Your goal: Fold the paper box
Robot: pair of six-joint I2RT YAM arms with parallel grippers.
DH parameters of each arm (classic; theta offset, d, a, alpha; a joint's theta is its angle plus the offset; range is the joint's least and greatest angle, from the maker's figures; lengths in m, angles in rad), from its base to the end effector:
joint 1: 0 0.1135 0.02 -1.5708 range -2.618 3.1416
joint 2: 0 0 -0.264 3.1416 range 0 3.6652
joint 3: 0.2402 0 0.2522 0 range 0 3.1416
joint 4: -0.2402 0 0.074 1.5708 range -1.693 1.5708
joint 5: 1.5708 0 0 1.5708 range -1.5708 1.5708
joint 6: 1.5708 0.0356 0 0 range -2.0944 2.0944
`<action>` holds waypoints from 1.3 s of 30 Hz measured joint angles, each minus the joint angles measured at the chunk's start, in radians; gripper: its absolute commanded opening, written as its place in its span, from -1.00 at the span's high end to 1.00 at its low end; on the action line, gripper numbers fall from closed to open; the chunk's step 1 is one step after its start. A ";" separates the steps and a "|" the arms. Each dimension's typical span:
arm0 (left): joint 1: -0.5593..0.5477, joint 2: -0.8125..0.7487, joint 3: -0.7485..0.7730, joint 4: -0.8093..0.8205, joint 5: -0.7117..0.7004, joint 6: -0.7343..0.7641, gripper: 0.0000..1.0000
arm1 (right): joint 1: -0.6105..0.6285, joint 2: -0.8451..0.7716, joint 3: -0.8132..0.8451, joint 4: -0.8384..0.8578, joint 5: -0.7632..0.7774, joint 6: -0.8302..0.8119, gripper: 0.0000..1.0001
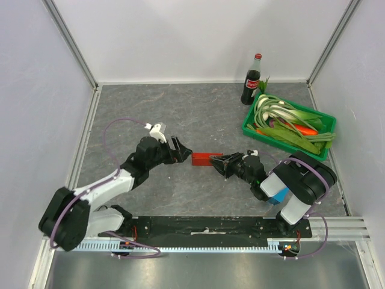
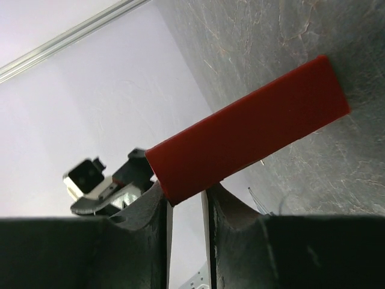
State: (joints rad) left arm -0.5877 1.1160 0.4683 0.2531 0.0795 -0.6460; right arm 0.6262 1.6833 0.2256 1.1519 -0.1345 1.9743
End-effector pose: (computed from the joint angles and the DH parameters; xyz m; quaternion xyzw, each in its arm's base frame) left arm 0.1954 -0.1336 0.2086 -0.0022 0.8316 -0.3476 0.4331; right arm 0.1926 0.1452 0.1063 0.4712 0.6535 0.5829 0.1054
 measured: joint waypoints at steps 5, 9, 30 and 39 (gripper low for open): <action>0.074 0.188 0.033 0.083 0.221 -0.042 -0.72 | 0.000 0.001 0.002 0.001 0.000 -0.003 0.73; 0.089 0.279 0.033 0.170 0.317 -0.068 -0.54 | 0.000 0.008 0.005 0.006 0.000 -0.004 0.72; 0.172 0.483 0.013 0.468 0.450 -0.168 -0.18 | -0.001 0.046 0.009 0.065 -0.007 -0.005 0.73; 0.172 0.549 -0.010 0.631 0.477 -0.198 0.58 | -0.002 0.047 0.012 0.062 -0.008 -0.015 0.75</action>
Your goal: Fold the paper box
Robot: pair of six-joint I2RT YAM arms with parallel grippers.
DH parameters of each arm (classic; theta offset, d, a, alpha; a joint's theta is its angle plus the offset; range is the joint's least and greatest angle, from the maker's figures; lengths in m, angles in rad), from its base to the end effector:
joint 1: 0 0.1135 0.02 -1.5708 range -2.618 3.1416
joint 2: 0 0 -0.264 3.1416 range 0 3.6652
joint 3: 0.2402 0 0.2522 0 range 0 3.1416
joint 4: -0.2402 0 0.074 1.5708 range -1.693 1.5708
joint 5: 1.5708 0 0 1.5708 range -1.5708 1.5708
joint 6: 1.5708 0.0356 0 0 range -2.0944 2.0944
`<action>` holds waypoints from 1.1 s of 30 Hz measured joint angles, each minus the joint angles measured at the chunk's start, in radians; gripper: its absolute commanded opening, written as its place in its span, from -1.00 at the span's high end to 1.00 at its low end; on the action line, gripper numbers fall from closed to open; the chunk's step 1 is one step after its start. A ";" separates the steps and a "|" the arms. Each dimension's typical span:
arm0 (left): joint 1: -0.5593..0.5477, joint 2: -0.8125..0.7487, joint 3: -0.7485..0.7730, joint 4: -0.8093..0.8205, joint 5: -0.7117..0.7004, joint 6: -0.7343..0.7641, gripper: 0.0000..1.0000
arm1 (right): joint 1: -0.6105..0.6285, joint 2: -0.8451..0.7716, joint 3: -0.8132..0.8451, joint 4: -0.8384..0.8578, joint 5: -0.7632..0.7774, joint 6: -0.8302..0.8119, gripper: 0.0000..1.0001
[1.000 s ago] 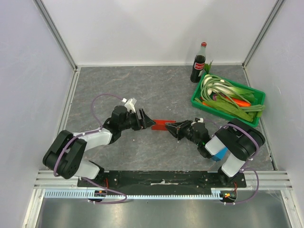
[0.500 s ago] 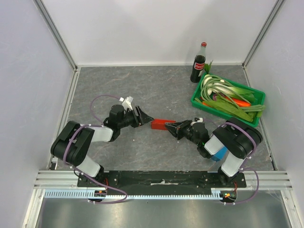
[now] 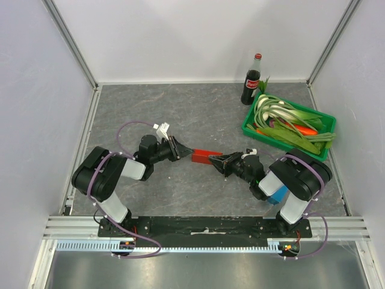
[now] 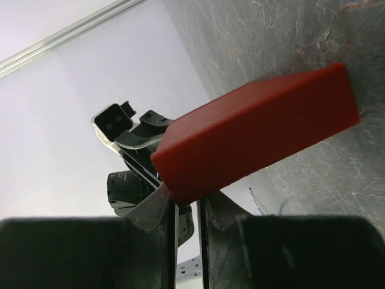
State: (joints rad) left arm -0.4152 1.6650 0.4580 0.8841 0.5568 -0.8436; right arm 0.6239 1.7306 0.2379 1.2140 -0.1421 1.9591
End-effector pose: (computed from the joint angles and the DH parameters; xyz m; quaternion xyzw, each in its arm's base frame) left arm 0.2549 -0.1329 0.1357 -0.0090 0.7966 -0.5110 0.3228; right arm 0.1967 0.1478 0.1046 0.4595 0.6519 0.5929 0.1111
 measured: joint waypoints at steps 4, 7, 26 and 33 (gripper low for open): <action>0.005 0.046 0.005 0.079 0.003 -0.009 0.76 | -0.006 0.017 0.001 0.021 -0.004 -0.004 0.75; 0.006 0.052 0.006 0.092 -0.002 -0.009 0.78 | -0.014 0.031 0.001 0.042 -0.017 -0.021 0.68; 0.010 0.014 0.161 -0.221 -0.031 0.058 0.78 | -0.102 -0.237 0.146 -0.599 -0.211 -0.795 -0.73; 0.010 0.001 0.187 -0.292 -0.032 0.081 0.78 | -0.265 -0.410 0.206 -0.813 -0.380 -1.072 -0.60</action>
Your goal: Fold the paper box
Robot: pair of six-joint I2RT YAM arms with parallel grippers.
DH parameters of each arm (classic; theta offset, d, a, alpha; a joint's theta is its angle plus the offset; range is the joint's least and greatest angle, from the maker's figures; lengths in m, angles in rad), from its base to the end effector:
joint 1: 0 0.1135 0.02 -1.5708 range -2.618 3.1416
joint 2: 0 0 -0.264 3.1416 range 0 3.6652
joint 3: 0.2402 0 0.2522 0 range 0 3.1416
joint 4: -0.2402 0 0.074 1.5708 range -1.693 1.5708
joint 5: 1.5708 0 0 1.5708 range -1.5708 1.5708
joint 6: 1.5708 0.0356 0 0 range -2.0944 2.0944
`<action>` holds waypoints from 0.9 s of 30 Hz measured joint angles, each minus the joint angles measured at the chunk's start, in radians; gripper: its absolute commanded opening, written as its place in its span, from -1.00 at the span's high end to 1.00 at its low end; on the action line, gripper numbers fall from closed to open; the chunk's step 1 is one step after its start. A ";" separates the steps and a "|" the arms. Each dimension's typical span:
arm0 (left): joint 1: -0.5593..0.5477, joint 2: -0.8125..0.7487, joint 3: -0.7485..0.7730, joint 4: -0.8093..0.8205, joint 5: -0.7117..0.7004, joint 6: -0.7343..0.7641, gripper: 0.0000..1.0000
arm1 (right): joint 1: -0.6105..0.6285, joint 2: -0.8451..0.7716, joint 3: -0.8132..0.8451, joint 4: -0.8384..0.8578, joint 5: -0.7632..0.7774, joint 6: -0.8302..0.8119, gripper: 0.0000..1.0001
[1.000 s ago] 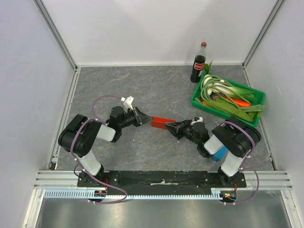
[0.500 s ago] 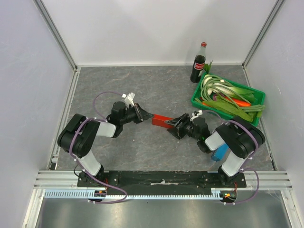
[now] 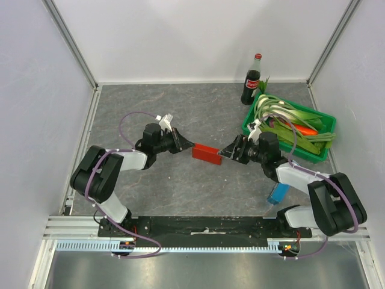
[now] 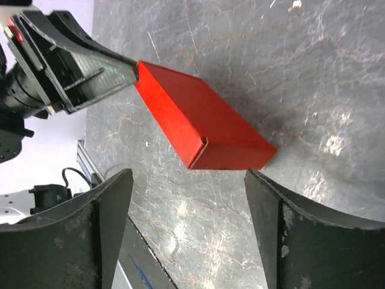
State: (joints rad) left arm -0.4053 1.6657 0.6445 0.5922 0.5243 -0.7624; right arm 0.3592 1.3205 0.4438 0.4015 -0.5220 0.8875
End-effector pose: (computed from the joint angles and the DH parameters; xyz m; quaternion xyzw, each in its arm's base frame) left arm 0.2865 -0.1423 0.1552 -0.0065 0.8246 -0.4696 0.3153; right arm 0.2284 0.1047 0.1714 0.0856 0.8312 0.4726 0.2799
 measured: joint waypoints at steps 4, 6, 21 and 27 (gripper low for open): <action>0.000 -0.006 0.001 -0.015 0.000 0.005 0.79 | -0.054 0.063 0.054 -0.010 -0.085 -0.029 -0.47; 0.000 -0.007 0.001 -0.016 0.000 0.005 0.79 | -0.058 0.092 0.064 -0.004 -0.108 -0.029 -0.43; -0.009 -0.015 0.001 -0.029 -0.019 0.010 0.80 | -0.099 0.291 0.067 0.188 -0.217 0.002 -0.03; -0.010 -0.030 -0.008 -0.037 -0.027 0.016 0.81 | -0.106 0.277 0.060 0.192 -0.246 -0.017 -0.29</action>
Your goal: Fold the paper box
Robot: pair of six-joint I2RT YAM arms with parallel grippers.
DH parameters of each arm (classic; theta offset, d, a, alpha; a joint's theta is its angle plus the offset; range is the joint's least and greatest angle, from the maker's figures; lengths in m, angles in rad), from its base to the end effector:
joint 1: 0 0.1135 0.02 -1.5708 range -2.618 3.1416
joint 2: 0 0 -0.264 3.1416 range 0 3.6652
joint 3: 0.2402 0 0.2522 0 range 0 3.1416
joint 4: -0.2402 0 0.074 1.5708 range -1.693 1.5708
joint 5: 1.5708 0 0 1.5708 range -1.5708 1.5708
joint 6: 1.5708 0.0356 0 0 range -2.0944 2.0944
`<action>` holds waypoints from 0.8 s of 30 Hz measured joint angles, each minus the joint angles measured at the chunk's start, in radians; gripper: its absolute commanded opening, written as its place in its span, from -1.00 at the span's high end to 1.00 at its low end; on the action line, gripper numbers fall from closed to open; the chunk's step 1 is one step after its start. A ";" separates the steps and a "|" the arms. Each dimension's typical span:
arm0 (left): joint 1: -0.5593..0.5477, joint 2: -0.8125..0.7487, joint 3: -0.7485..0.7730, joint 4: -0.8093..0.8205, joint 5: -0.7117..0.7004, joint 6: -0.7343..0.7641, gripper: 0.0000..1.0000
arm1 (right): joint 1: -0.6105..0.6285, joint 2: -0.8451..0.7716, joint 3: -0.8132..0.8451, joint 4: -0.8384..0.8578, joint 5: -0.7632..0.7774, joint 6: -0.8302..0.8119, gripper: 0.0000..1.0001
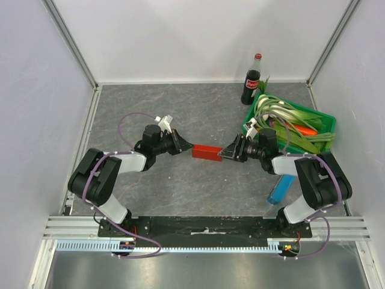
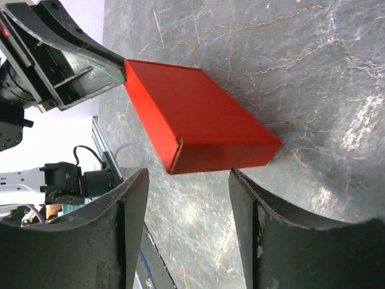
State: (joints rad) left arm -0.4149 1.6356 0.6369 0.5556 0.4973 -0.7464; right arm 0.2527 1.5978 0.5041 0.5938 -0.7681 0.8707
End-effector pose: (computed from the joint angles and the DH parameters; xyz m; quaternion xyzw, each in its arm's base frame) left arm 0.2817 -0.1426 0.1583 -0.0054 0.8297 -0.4581 0.3190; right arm 0.2652 0.0940 0.1396 0.0604 0.8178 0.5247 0.2287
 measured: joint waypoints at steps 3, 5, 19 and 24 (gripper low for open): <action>-0.010 -0.033 -0.046 0.027 -0.023 0.004 0.80 | 0.000 -0.092 0.023 -0.151 0.013 -0.079 -0.32; -0.016 -0.062 -0.089 0.053 -0.029 0.004 0.79 | 0.001 -0.162 0.046 -0.243 0.027 -0.134 -0.33; -0.064 -0.731 -0.291 -0.428 -0.116 0.023 -0.29 | 0.063 -0.368 0.061 -0.638 0.192 -0.341 -0.35; -0.064 -0.818 -0.203 -0.549 -0.127 0.049 -0.38 | 0.085 -0.308 0.060 -0.620 0.253 -0.340 -0.39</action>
State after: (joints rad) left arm -0.4793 0.8177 0.4339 0.0071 0.3706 -0.6971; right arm 0.3374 1.2900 0.5640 -0.0265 -0.5148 0.5304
